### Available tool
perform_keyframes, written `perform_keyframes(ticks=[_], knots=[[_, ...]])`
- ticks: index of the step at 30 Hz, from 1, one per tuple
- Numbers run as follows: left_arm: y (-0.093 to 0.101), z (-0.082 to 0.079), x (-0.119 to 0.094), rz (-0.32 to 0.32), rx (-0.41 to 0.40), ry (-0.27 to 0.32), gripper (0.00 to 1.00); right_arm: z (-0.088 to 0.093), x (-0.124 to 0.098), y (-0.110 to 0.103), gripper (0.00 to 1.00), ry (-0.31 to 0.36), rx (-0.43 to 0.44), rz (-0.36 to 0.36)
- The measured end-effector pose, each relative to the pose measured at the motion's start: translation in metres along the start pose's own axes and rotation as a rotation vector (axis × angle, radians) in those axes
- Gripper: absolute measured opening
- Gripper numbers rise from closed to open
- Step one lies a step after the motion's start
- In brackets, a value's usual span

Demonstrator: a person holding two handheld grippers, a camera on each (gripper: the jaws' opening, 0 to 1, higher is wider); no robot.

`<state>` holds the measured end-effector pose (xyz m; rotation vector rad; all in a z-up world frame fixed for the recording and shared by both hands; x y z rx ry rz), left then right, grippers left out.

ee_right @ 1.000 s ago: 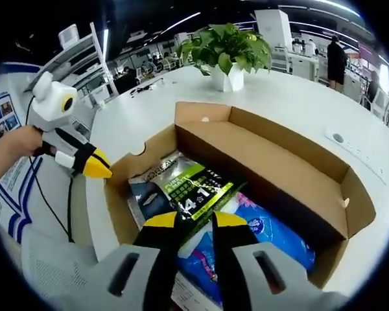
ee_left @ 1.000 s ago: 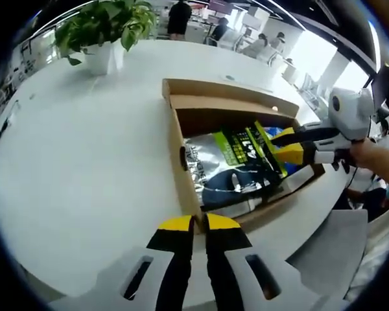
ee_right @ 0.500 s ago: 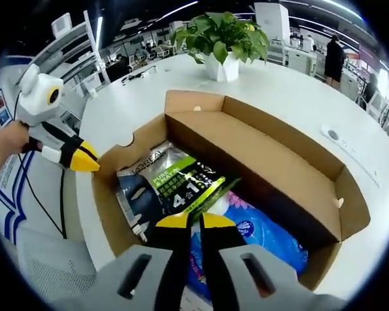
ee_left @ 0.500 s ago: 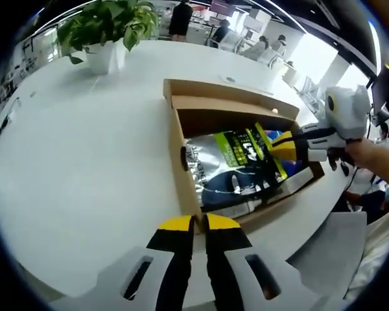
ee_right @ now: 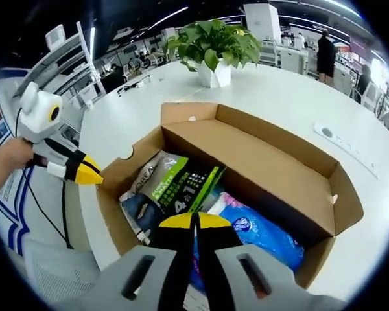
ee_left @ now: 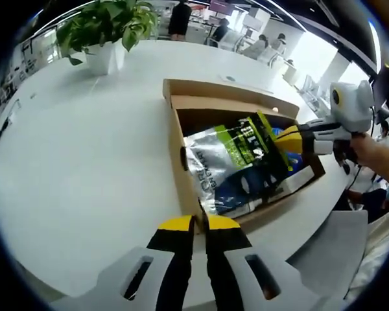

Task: Operate the shoe box by opening the lid, removing the specified soft item, and placing it in the target area until the item is outside and the box remains undamaged.

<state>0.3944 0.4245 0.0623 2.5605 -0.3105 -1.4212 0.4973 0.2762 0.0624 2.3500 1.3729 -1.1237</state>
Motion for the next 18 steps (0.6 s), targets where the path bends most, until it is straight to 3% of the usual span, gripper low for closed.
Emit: perform_keyframes(ticks=[18], knots=[[0.001, 0.000, 0.000, -0.023, 0.029, -0.009, 0.03, 0.002, -0.023, 0.018, 0.00, 0.039, 0.035, 0.044]])
Point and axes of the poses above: the point that each gripper's makers call its tool centre point, and the gripper's own axes: x roughly forward along the fingers, y roughly to its right, z roughly out of its underside, the point moved 2 cm from there along -x, roughly backward along the fingers, and after that the axes turned 1 degree about -x, right-handed, at the moved point
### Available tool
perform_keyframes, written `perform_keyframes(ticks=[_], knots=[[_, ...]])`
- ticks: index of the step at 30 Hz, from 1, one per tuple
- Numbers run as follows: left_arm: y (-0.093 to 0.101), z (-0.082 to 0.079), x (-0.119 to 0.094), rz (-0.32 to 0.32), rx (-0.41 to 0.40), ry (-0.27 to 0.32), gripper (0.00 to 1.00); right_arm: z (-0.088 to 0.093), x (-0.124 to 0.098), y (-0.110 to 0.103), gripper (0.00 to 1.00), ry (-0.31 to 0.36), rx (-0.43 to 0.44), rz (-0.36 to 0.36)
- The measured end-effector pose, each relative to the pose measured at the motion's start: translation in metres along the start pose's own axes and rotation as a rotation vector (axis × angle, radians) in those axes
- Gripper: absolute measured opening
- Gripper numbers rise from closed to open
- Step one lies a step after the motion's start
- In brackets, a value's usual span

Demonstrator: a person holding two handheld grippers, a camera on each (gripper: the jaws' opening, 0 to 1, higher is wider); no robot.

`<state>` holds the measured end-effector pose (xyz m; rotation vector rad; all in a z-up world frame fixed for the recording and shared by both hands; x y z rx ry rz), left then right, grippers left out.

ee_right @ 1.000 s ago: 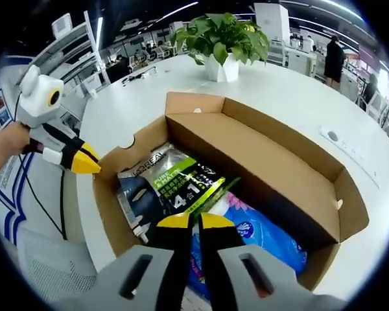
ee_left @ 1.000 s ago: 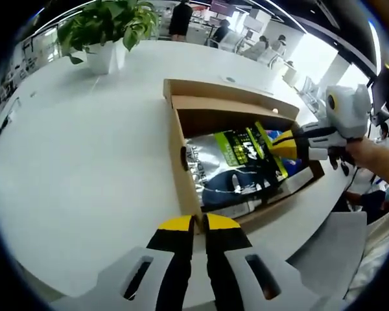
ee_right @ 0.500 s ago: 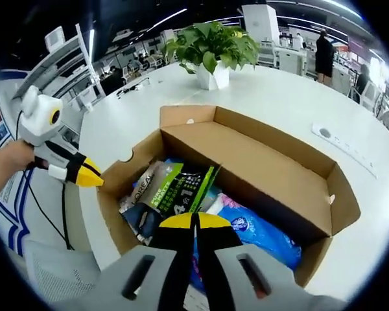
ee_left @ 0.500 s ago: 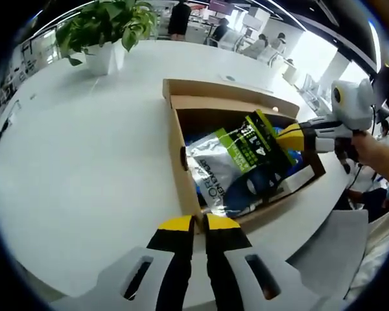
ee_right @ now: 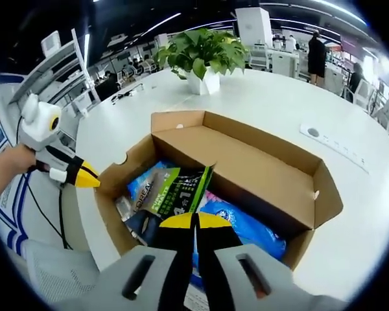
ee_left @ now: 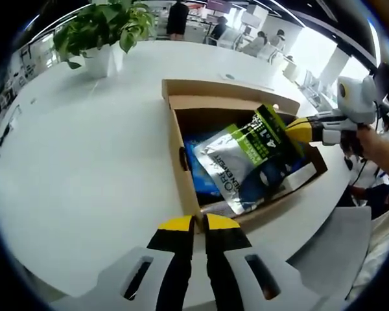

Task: Operate the shoe box by opening the lid, removing the specified soft item, and placing it in the target area until the item is outside and the box remains undamaged.

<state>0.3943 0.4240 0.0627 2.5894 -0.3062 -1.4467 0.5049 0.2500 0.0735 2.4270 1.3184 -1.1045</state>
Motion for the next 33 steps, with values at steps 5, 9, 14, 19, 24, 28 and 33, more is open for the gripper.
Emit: perform_keyframes(ticks=[5, 9, 14, 19, 24, 28, 33], knots=[[0.001, -0.001, -0.002, -0.004, 0.005, -0.001, 0.03, 0.004, -0.008, 0.006, 0.00, 0.005, 0.019, 0.011], [0.002, -0.002, -0.005, -0.011, 0.023, 0.001, 0.03, 0.005, -0.014, 0.010, 0.00, 0.012, 0.033, 0.020], [0.005, -0.010, -0.012, -0.023, 0.045, 0.019, 0.03, 0.010, -0.018, 0.012, 0.00, 0.016, 0.043, 0.027], [0.015, -0.023, -0.013, -0.002, 0.066, 0.045, 0.04, 0.014, -0.021, 0.014, 0.00, 0.014, 0.045, 0.032], [0.027, -0.029, -0.004, 0.022, 0.097, 0.042, 0.07, 0.020, -0.027, 0.019, 0.00, 0.012, 0.047, 0.044], [0.040, -0.031, 0.008, 0.047, 0.135, 0.028, 0.08, 0.025, -0.031, 0.025, 0.00, 0.009, 0.057, 0.055], [0.054, -0.033, 0.021, 0.078, 0.172, 0.017, 0.11, 0.032, -0.035, 0.031, 0.00, 0.007, 0.068, 0.068]])
Point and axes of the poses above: the point that each gripper's makers call its tool centre point, and the gripper's own axes: x roughly forward along the fingers, y roughly to its right, z roughly out of its underside, the point moved 2 cm from there along -x, roughly backward along the fingers, and after that the axes turned 1 degree about -x, right-handed, at the moved point
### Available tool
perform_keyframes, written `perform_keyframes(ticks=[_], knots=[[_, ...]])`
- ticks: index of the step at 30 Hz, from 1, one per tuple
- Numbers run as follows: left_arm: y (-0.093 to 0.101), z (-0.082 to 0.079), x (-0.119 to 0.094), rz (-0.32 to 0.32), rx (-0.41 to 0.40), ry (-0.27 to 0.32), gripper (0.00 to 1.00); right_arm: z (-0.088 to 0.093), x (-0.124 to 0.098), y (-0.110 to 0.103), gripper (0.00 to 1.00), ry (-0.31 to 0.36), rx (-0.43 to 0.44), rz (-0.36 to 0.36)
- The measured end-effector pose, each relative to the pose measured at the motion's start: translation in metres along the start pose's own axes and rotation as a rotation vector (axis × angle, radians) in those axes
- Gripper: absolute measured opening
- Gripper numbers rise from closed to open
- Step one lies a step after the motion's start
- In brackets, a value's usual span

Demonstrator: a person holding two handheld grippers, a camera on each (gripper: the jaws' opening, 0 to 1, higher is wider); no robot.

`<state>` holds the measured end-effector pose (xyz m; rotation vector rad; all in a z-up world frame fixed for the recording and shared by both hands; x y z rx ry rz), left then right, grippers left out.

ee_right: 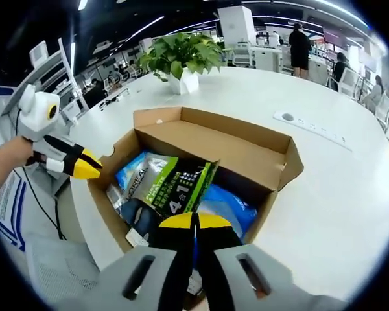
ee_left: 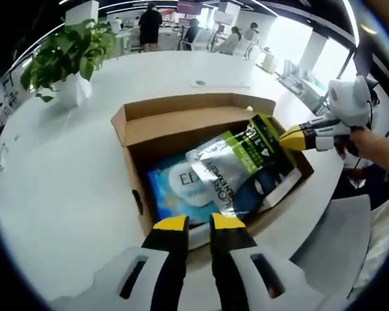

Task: Operate the shoe box by opening the lid, removing the specified soft item, and placing it in the target area until the item is outside and the box remains undamaged.

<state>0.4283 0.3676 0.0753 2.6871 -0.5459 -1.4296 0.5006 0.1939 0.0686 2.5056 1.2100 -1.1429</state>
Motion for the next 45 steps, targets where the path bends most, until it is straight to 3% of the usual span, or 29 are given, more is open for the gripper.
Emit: perform_keyframes(ticks=[15, 26, 33, 45], knots=[[0.024, -0.003, 0.036, 0.102, 0.025, -0.031, 0.19, 0.011, -0.005, 0.009, 0.00, -0.012, 0.012, 0.020], [0.034, -0.005, 0.048, 0.220, -0.073, -0.027, 0.14, 0.017, -0.004, 0.008, 0.00, -0.021, 0.024, 0.015], [0.032, -0.006, 0.044, 0.211, -0.084, -0.001, 0.00, 0.017, -0.005, 0.007, 0.00, -0.020, 0.035, 0.015], [0.036, -0.015, 0.037, 0.198, -0.099, 0.027, 0.00, 0.015, -0.012, 0.004, 0.00, 0.000, 0.064, 0.005]])
Point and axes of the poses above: the point that each gripper's makers call its tool centre point, and the gripper's own axes: x roughly forward along the fingers, y roughly to its right, z roughly out of its underside, the point moved 2 cm from there along -x, roughly backward along the fingers, and after that the axes turned 1 degree about -x, right-handed, at the moved point
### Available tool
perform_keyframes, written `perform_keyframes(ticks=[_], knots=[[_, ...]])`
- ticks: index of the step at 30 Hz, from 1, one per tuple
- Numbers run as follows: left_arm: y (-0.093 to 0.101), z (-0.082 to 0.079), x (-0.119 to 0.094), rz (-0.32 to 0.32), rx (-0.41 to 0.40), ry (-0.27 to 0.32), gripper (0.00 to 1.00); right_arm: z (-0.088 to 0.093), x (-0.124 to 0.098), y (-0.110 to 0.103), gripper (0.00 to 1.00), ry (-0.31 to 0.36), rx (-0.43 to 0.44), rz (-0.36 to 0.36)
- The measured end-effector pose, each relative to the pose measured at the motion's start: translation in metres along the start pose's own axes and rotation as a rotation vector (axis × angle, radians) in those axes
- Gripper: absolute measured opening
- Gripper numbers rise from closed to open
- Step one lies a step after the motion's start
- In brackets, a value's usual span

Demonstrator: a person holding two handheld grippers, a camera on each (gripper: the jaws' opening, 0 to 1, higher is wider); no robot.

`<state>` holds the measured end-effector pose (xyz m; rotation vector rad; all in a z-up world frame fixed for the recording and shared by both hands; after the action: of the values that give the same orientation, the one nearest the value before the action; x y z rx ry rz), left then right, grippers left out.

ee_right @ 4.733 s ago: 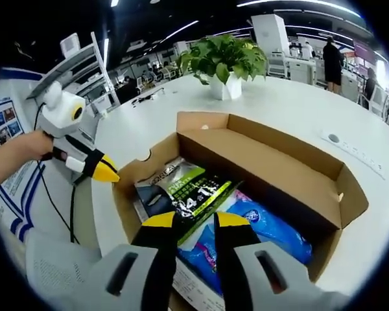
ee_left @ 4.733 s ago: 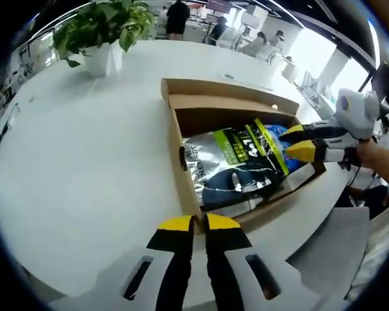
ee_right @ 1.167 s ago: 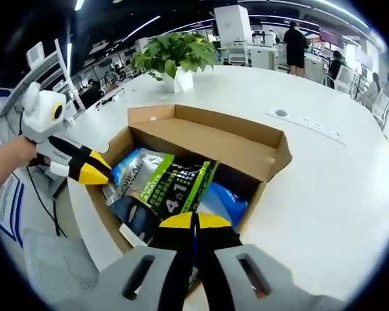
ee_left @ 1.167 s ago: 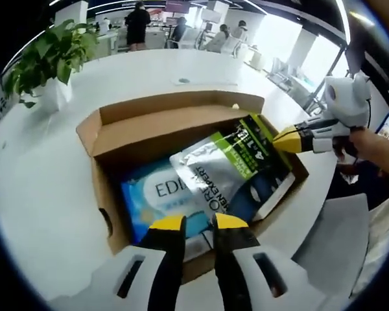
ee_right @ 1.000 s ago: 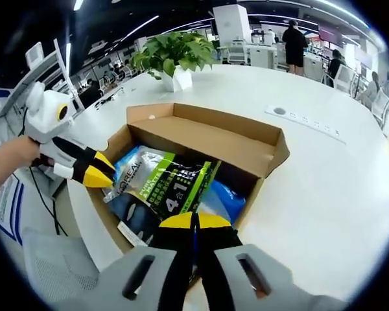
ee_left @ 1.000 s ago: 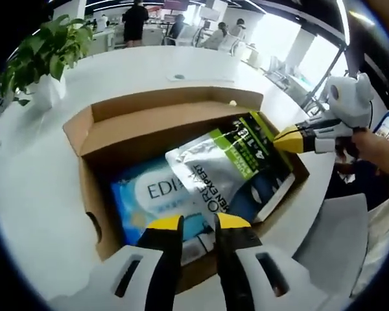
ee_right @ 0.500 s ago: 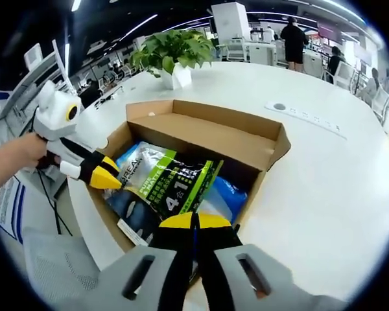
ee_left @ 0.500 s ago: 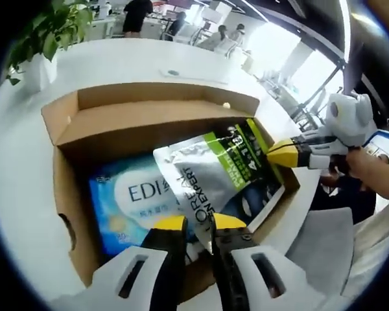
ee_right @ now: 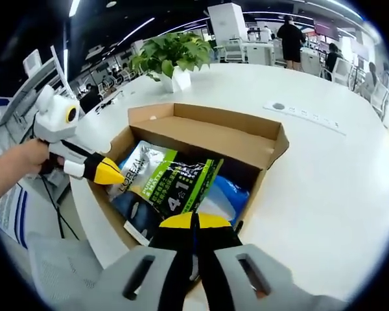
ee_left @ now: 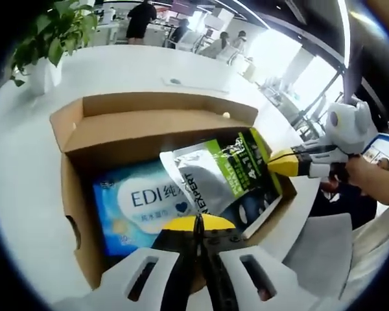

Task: Operate the shoe box by opening the lid, removing the specified soft item, and placing it in the target area until the item is outside and the box remains undamaged.

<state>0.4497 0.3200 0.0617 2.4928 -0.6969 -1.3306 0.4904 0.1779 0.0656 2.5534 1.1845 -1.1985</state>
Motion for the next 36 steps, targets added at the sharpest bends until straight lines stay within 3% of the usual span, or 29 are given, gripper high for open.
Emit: perform_keyframes(ticks=[14, 36], knots=[[0.015, -0.014, -0.006, -0.001, 0.013, 0.010, 0.00, -0.010, -0.020, 0.004, 0.00, 0.040, 0.033, -0.006], [0.073, -0.038, 0.030, 0.067, 0.081, -0.022, 0.00, -0.003, -0.064, 0.061, 0.00, 0.045, 0.104, 0.063]])
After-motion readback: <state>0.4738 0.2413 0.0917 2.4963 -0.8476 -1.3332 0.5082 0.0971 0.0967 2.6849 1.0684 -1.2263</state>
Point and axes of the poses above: the point that each gripper's makers call its tool centre point, and the gripper's own axes: x roughly forward along the fingers, y roughly to its right, z roughly out of its underside, the point moved 2 cm from there along -x, roughly backward along the fingers, and after that the axes turned 1 degree about -x, right-handed, at the moved point
